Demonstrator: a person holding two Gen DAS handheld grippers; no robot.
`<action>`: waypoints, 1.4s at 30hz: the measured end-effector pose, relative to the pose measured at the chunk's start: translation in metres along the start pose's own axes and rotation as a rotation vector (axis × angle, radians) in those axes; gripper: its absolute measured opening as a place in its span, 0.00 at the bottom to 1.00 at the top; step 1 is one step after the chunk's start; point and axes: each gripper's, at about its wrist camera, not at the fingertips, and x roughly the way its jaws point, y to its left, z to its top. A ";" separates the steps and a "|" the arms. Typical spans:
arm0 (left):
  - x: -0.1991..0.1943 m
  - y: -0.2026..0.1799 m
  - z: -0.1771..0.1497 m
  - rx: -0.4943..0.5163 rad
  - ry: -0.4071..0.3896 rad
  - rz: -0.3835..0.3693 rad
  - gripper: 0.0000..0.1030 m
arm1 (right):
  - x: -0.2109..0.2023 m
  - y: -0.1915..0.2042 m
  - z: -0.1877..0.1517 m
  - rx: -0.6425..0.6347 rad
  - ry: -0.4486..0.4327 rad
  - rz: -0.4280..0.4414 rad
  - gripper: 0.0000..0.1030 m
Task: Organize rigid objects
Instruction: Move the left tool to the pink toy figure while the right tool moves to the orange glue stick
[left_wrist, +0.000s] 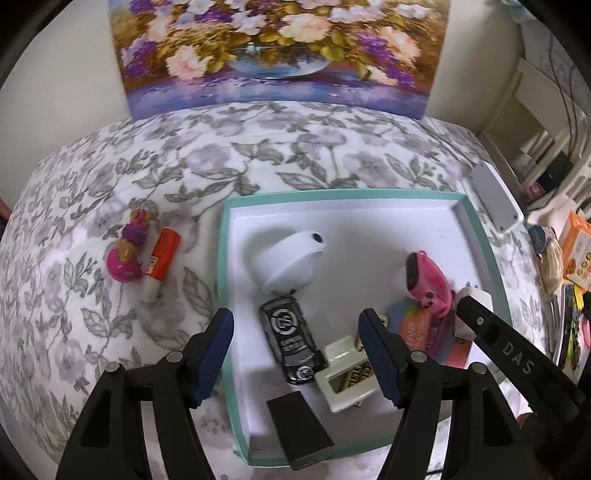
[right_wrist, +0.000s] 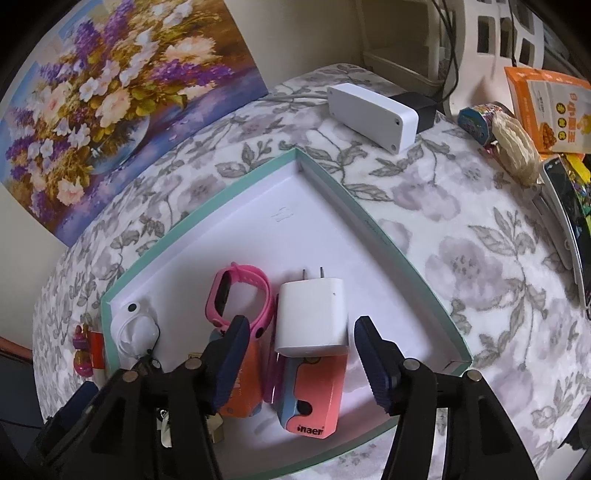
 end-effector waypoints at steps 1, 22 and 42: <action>0.000 0.003 0.000 -0.011 0.000 0.003 0.73 | 0.000 0.002 0.000 -0.006 -0.001 -0.001 0.62; 0.012 0.048 0.001 -0.163 0.045 0.096 0.91 | 0.000 0.019 -0.003 -0.077 0.001 -0.007 0.81; 0.013 0.084 0.002 -0.265 0.047 0.134 0.91 | -0.010 0.048 -0.010 -0.180 -0.038 -0.022 1.00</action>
